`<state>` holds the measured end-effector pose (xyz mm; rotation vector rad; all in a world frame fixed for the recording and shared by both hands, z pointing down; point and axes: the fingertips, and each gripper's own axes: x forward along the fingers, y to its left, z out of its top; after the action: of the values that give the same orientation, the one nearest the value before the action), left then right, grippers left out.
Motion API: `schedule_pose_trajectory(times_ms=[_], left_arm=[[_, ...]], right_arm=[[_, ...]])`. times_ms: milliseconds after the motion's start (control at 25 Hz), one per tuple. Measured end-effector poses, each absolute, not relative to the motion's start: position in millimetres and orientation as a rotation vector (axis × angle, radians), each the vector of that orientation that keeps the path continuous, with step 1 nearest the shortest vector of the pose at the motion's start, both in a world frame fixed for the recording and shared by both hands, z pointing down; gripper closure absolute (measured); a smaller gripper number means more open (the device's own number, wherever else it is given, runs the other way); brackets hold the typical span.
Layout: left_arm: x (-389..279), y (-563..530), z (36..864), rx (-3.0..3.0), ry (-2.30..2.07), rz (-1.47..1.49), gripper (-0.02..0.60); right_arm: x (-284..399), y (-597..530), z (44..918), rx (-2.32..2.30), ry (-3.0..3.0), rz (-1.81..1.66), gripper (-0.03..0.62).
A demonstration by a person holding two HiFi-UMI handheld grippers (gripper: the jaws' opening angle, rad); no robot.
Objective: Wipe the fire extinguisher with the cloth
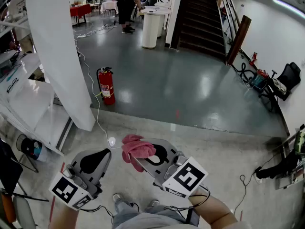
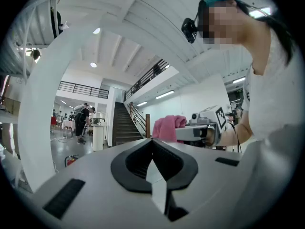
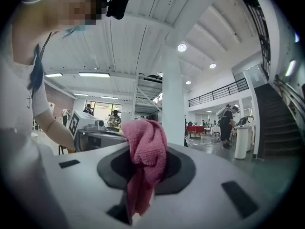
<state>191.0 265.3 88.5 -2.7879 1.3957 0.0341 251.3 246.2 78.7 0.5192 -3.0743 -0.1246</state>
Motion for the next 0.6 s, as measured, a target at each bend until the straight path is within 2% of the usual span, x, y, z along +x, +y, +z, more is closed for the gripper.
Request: schedule_pose_trajectory(times_ms=[360,600], left_arm=[[257.2,286.6,74.7,-2.64,1.486,0.022,0.574],[287.4,296.4,82.2,-2.647,1.427,-0.13,0.574]], right_arm=[[307.0,267.4,79.8,0.485,-3.214,0.023,0.508],[318.7,264.8,75.4,0.485,-3.239,0.107,0.507]])
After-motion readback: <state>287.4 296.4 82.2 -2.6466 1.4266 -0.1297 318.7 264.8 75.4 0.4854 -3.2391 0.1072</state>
